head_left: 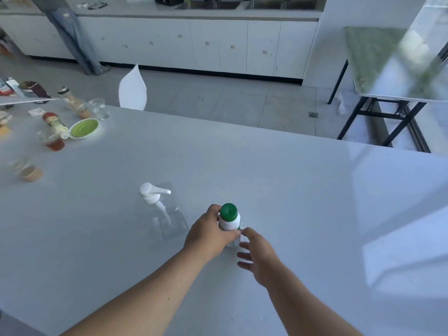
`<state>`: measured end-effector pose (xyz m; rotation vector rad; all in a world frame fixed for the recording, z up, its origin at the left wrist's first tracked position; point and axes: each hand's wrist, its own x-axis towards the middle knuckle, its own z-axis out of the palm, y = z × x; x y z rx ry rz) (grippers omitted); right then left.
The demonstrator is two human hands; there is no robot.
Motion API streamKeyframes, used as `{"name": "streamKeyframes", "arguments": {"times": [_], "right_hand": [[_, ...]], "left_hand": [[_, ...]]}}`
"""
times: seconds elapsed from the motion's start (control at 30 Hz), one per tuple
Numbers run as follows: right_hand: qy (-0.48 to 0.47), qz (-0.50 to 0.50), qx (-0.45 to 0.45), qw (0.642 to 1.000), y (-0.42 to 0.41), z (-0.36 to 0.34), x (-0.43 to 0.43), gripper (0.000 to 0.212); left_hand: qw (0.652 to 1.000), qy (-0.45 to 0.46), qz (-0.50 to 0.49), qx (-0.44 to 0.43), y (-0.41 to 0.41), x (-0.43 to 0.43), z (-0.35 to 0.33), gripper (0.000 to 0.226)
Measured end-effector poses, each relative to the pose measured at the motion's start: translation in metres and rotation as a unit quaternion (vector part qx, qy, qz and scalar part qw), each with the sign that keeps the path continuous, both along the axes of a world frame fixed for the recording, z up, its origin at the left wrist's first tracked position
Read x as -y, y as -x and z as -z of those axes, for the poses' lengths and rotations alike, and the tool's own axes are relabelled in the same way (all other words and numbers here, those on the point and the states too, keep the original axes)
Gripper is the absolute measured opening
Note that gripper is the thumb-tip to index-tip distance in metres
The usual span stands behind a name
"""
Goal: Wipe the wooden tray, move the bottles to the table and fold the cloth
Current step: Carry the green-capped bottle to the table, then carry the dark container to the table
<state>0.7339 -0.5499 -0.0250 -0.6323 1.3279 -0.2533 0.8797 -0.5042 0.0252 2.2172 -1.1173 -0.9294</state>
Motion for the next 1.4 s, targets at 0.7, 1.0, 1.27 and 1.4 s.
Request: {"name": "streamKeyframes", "arguments": {"times": [0.7,1.0,1.27,1.4], "right_hand": [[0.350,-0.095,-0.570,0.737,0.179,-0.131,-0.201,0.099],[0.268,0.030,-0.683,0.679,0.342,-0.192,-0.403,0.098],[0.160,0.105,-0.721,0.666,0.479,-0.190,-0.616,0.102],[0.109,0.160,-0.719,0.668,0.545,-0.185,-0.715,0.102]], "left_hand": [[0.895,0.046,0.414,0.163,0.072,-0.111,-0.087,0.099],[0.780,0.168,0.579,0.167,0.276,-0.201,-0.140,0.103],[0.606,0.249,0.720,0.228,0.477,-0.340,-0.167,0.106],[0.562,0.256,0.754,0.224,0.568,-0.424,-0.168,0.107]]}}
